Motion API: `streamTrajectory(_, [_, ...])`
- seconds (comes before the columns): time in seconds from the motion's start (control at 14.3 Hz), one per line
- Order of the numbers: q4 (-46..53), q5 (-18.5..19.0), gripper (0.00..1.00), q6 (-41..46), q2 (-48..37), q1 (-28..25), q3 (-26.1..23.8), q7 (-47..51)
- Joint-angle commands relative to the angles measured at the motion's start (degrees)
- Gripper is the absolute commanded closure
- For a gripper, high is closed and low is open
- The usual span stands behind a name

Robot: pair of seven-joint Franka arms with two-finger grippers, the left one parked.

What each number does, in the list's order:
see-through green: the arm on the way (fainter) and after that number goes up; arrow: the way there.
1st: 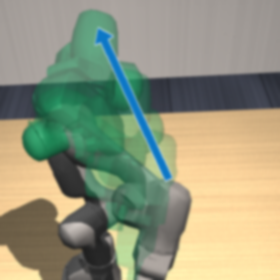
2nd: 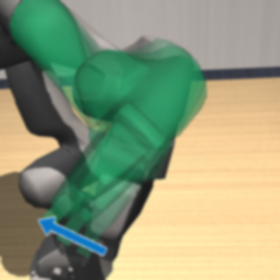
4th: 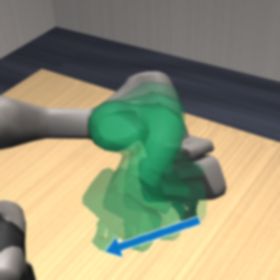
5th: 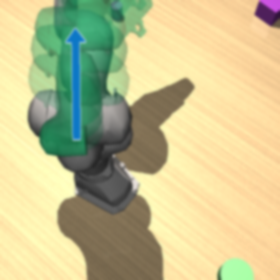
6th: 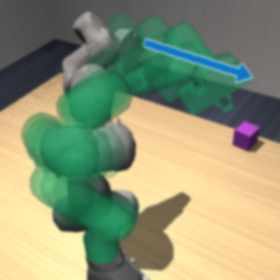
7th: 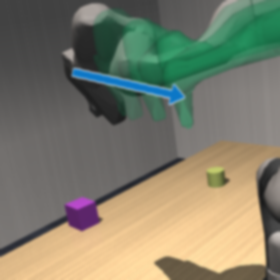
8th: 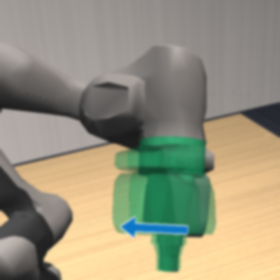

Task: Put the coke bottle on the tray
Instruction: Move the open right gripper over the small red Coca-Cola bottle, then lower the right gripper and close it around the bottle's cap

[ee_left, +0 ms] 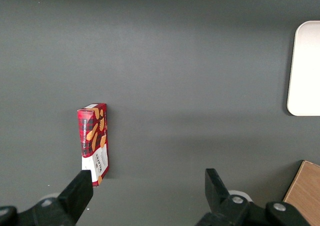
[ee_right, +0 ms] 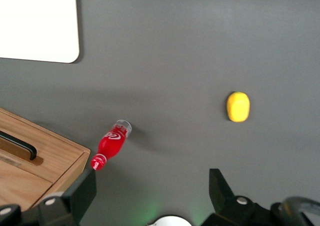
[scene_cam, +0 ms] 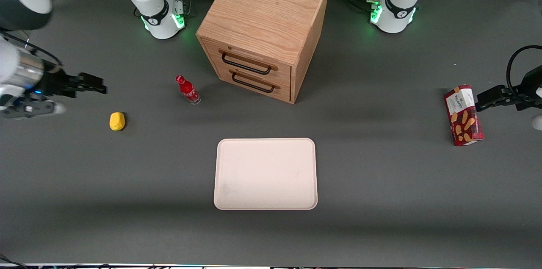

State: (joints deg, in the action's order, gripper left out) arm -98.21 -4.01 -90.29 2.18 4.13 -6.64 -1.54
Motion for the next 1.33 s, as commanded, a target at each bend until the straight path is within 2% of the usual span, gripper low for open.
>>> streamTrajectory(0.0, [-10.7,-0.8,0.00,-6.4,-6.0,-5.2,0.3,5.5])
streamTrajectory(0.42, [-31.2,-0.9,0.00,-17.9,-17.7,-9.8,-0.1,5.9])
streamTrajectory(0.63, [-36.2,-1.0,0.00,-19.6,-21.2,-11.7,-0.5,9.0])
streamTrajectory(0.84, [-40.6,-1.1,0.00,-25.1,-21.9,-13.0,-1.3,10.5])
streamTrajectory(1.05, [-44.6,-4.2,0.00,-31.2,-21.5,-13.1,-3.2,10.6])
streamTrajectory(1.26, [-45.6,-4.2,0.00,-33.5,-20.2,-13.2,-5.5,12.6])
